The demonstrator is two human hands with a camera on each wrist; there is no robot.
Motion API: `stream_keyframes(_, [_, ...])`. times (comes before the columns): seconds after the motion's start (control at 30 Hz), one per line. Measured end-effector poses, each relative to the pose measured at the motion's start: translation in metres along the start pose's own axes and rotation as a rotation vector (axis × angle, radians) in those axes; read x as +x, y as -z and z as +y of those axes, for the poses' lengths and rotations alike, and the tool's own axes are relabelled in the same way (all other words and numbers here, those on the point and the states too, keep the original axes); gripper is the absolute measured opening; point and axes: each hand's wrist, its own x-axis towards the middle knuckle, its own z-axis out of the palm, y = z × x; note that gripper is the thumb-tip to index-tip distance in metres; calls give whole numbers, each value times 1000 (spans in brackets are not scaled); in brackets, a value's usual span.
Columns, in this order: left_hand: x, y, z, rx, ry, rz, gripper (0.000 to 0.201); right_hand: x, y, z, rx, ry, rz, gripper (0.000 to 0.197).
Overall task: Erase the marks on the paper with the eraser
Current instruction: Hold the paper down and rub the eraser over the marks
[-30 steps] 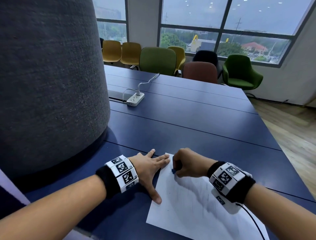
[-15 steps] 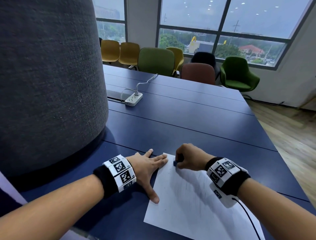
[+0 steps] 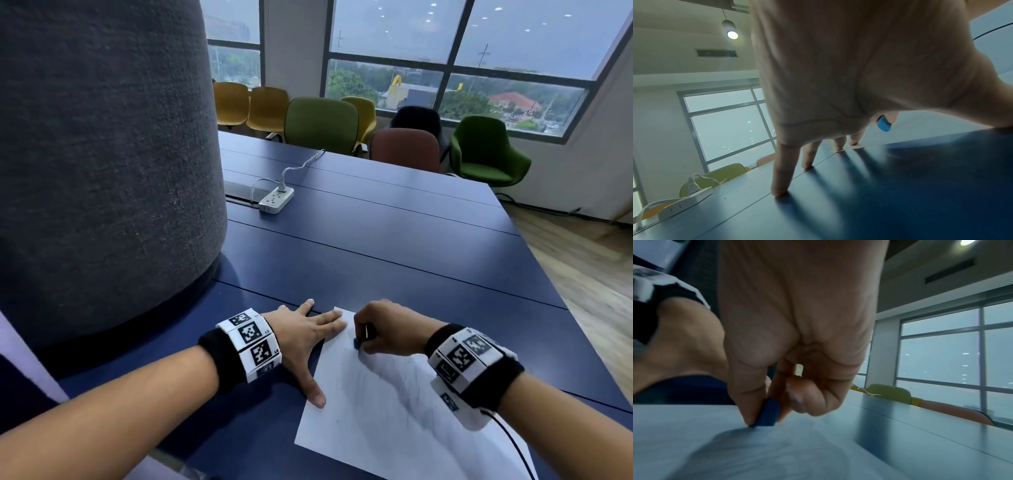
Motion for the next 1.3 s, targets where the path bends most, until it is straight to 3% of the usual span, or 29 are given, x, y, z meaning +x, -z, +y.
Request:
stream_keyframes(0.13, [1, -1, -1, -9, 2, -1, 134, 5, 0, 11, -14, -81, 105, 13])
stream_keyframes(0.23, [1, -1, -1, -18, 3, -3, 134, -1, -5, 2, 32, 42, -22, 9])
stream_keyframes(0.3, [1, 0, -1, -15, 3, -5, 134, -1, -2, 1, 61, 30, -49, 8])
stream_keyframes(0.4, [1, 0, -1, -13, 1, 3, 134, 6, 1, 6, 26, -63, 78, 12])
stream_keyframes(0.47, [1, 0, -1, -11, 4, 7, 134, 5, -7, 1, 30, -48, 113, 10])
stream_keyframes(0.57, [1, 0, -1, -15, 3, -1, 134, -3, -14, -10, 100, 63, 16, 8])
stream_keyframes(0.63, [1, 0, 0, -10, 3, -7, 134, -1, -7, -10, 140, 32, -31, 10])
stream_keyframes(0.77, [1, -1, -1, -5, 8, -1, 134, 6, -3, -4, 99, -33, 86, 13])
stream_keyframes(0.93, [0, 0, 1, -9, 11, -15, 135, -7, -7, -16, 179, 43, -133, 5])
stream_keyframes(1.1, [1, 0, 0, -12, 8, -15, 135, -3, -2, -12, 242, -35, -55, 9])
stream_keyframes(1.23, [1, 1, 0, 2, 12, -22, 135, -15, -9, -23, 212, 50, -264, 5])
stream_keyframes(1.3, [0, 1, 1, 3, 12, -26, 135, -11, -5, -18, 213, 23, -231, 6])
